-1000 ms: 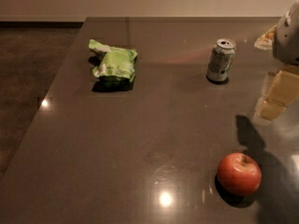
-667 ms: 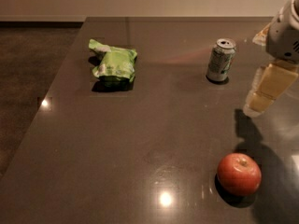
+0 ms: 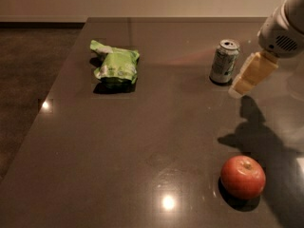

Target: Pick 7up can

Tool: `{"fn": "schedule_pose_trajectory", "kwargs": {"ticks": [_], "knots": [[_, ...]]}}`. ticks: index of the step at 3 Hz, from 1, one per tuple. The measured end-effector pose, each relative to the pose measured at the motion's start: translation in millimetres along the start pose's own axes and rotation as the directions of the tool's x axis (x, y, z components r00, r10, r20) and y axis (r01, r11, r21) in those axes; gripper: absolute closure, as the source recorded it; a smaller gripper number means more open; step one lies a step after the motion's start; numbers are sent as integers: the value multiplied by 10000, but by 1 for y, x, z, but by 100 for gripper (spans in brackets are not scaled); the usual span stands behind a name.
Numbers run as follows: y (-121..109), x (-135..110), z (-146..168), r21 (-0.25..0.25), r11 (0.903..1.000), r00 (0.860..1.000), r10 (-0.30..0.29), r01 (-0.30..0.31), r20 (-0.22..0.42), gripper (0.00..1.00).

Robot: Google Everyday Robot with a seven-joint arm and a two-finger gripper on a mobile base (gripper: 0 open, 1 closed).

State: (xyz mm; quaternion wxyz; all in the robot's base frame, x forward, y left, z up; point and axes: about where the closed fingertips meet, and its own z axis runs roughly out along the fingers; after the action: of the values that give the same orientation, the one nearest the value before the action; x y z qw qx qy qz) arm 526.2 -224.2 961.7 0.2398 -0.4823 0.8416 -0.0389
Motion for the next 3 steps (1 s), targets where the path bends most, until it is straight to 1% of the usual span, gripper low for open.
{"fn": "schedule_pose_trajectory", "kwargs": {"ticks": [1, 2, 3], "knots": [[-25, -5, 23, 290, 9950, 9947, 946, -958, 399, 0], [-48, -9, 43, 450, 9806, 9792, 1871, -1910, 780, 0], [-65, -14, 60, 434, 9613, 9576, 2662, -2722, 1101, 0]]}}
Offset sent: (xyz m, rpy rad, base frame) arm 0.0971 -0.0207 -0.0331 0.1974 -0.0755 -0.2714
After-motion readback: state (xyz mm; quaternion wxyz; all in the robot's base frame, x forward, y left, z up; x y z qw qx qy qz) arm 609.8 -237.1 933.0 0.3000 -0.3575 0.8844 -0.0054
